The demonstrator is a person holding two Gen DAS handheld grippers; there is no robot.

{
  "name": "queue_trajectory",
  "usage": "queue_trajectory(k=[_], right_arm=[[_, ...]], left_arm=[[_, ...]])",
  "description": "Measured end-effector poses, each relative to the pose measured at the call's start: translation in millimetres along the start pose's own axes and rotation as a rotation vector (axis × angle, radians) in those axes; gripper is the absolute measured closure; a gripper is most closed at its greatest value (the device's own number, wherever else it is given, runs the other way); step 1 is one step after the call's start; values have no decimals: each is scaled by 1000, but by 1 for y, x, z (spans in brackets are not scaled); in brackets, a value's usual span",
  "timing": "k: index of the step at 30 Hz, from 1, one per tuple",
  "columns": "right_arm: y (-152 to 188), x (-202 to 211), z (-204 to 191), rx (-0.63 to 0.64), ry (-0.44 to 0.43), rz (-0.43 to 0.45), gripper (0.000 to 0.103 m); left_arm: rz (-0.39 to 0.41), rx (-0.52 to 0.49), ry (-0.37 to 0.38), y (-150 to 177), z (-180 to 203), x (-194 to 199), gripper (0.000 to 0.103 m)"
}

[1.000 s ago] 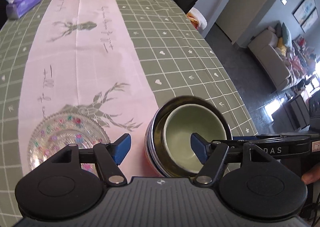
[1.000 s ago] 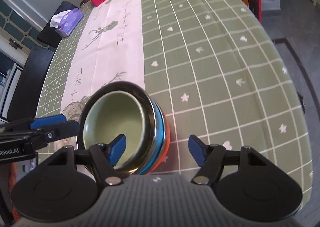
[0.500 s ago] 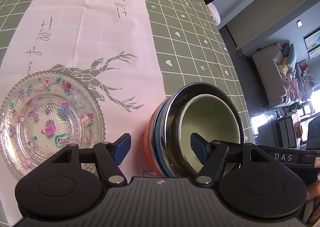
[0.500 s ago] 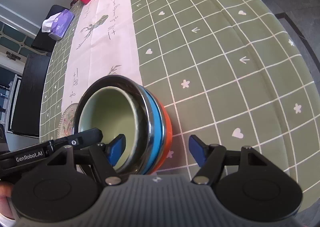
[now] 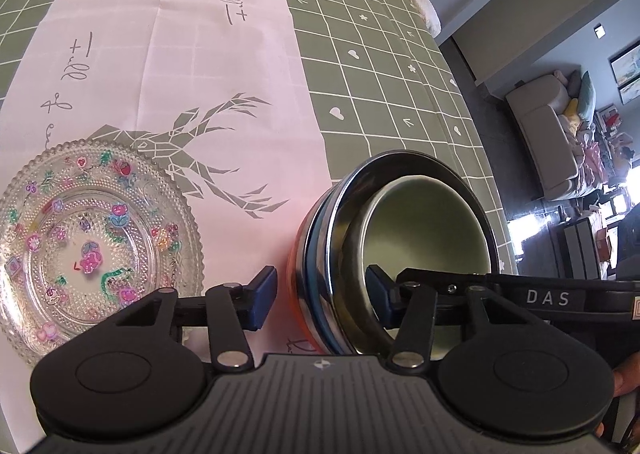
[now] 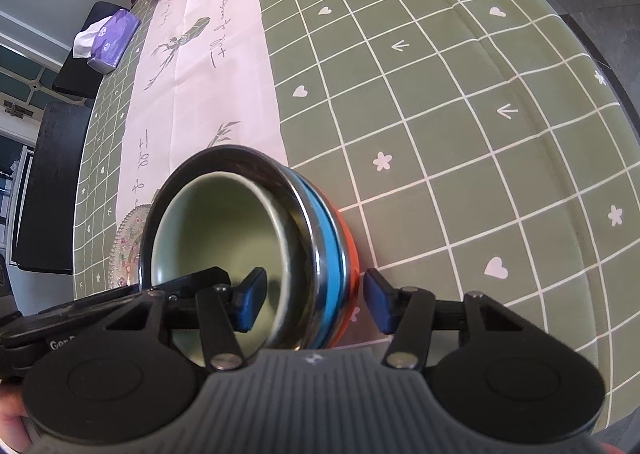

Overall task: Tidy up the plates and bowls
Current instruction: 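Carry the bowl stack over the glass plate stack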

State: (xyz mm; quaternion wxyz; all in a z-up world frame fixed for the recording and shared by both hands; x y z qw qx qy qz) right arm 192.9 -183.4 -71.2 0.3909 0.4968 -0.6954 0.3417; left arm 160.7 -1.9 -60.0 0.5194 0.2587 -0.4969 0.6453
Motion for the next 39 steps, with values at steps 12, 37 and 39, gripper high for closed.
queue_trajectory(k=[12, 37, 39], right_arm=[[2, -4, 5, -35, -21, -21, 55], [8, 0, 8, -82, -13, -17, 59], [8, 0, 8, -82, -14, -17, 59]], left_arm=[[4, 5, -19, 2, 5, -5, 54], [-22, -51, -156, 3, 21, 3, 65], [-24, -49, -160, 2, 21, 3, 66]])
Point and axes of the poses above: each gripper's, at about its wrist camera, not at the fingertips, and x roughly against the way its jaws point, z to its right, y to its underside, the point moved 4 cm from there along -x, roughly the way its jaws point, and after that the axes turned 10 degrees about -x, right-handed, at the moved point
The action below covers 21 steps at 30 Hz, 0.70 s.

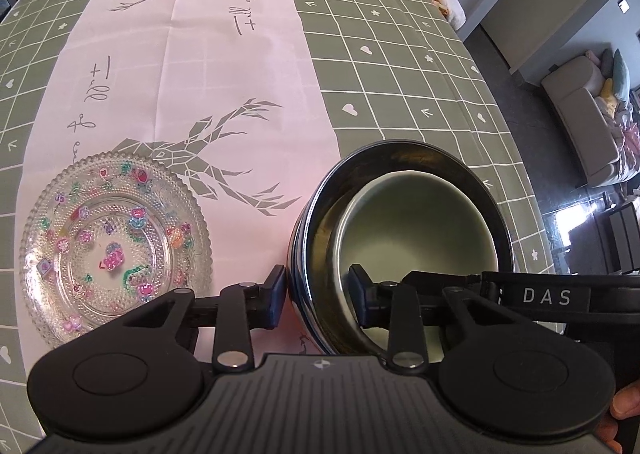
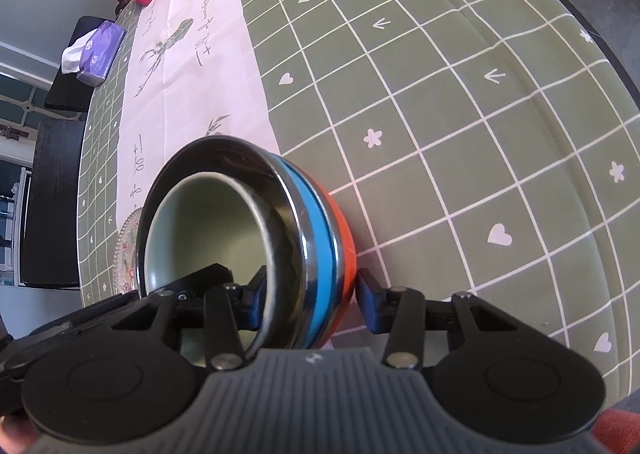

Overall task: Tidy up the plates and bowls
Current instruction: 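Carry the bowl stack over the glass plate stack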

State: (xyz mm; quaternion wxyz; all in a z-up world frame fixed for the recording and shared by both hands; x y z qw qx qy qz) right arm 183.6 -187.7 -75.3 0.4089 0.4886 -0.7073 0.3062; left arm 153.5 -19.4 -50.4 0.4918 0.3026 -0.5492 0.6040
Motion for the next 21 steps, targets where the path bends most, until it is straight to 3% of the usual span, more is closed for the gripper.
queue_trajectory(k=[21], right_arm=[[5, 20, -24, 21, -37, 30, 63]], left_arm=[[33, 27, -20, -3, -10, 36, 66]])
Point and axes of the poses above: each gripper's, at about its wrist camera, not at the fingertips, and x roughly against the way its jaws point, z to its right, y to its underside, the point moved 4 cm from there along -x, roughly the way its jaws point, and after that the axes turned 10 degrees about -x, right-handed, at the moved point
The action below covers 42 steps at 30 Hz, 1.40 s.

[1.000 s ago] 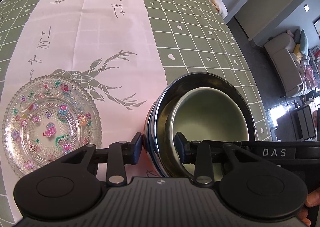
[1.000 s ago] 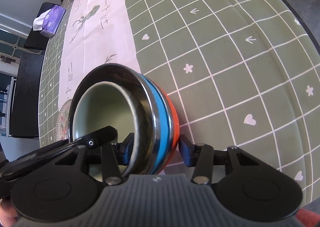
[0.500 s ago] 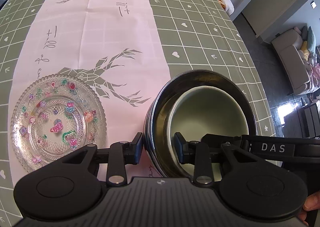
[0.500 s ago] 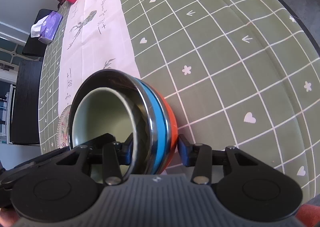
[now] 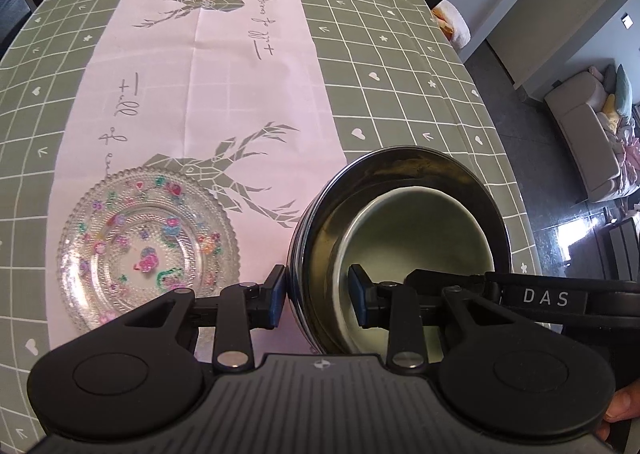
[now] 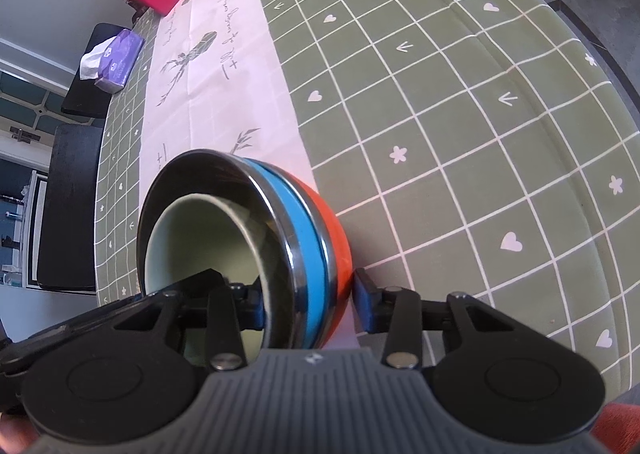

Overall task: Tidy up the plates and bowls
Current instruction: 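Carry the bowl stack over the glass plate stack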

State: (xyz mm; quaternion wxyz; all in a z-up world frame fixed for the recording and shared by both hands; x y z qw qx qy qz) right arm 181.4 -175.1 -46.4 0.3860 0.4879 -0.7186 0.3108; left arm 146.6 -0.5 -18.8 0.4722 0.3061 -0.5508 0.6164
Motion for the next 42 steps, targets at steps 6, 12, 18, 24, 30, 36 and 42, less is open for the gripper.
queue_trajectory(k=[6, 12, 18, 24, 30, 36, 42], right_arm=[[6, 2, -26, 38, -19, 3, 63], [12, 1, -60, 90, -34, 4, 64], [22, -9, -93, 138, -47, -15, 64], [33, -25, -126, 182, -55, -44, 64], [41, -48, -143, 206, -36, -93, 65], [42, -63, -143, 207, 1, -125, 65], [38, -73, -140, 193, 20, -143, 65]], left_arm=[[34, 19, -19, -1, -17, 24, 66], [70, 51, -39, -1, -41, 45, 66], [83, 97, -60, 2, -72, 61, 66], [84, 141, -89, 7, -105, 72, 66], [47, 188, -94, 17, -131, 66, 66], [13, 209, -76, 24, -139, 54, 66], [-9, 220, -65, 23, -143, 45, 66]])
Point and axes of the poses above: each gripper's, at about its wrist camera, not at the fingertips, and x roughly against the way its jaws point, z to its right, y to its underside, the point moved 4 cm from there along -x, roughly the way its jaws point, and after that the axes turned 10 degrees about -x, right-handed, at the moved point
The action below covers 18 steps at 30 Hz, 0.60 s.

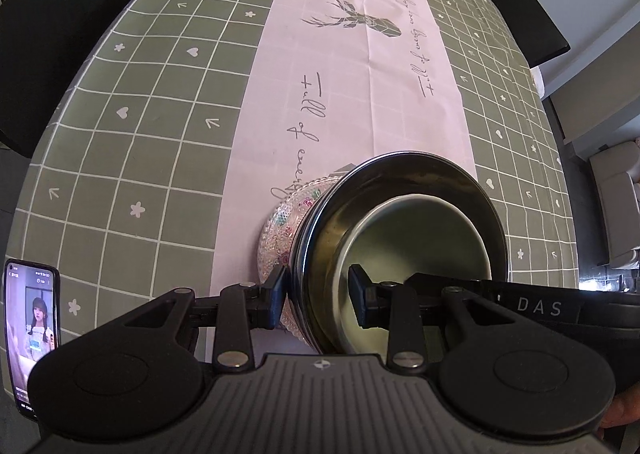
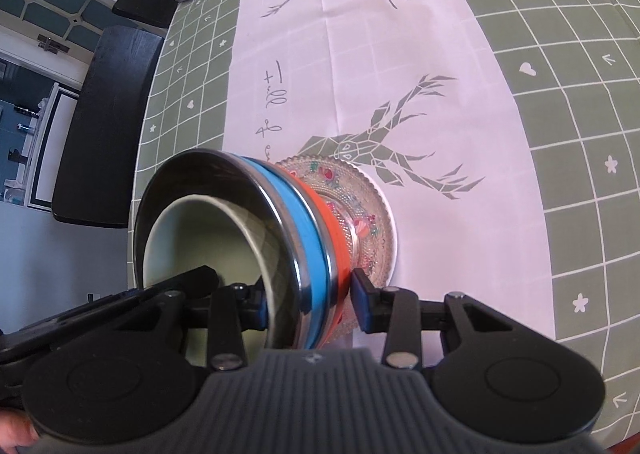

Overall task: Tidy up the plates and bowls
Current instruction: 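Carry the bowl stack over the glass plate stack, then lower the bowl stack onto the glass plates and open left tool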

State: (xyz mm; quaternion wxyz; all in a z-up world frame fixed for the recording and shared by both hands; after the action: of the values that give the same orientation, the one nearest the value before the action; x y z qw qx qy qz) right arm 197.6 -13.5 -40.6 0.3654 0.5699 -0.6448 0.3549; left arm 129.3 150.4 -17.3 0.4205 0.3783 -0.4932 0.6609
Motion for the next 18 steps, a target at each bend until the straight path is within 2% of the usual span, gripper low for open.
queue_trajectory(k=[6, 18], right_arm=[[-7, -6, 4, -17, 3, 0, 66], [-11, -9, 1, -24, -5, -12, 64]], left_arm=[[10, 25, 13, -5, -5, -6, 70], [29, -24, -44, -9, 0, -8, 69]])
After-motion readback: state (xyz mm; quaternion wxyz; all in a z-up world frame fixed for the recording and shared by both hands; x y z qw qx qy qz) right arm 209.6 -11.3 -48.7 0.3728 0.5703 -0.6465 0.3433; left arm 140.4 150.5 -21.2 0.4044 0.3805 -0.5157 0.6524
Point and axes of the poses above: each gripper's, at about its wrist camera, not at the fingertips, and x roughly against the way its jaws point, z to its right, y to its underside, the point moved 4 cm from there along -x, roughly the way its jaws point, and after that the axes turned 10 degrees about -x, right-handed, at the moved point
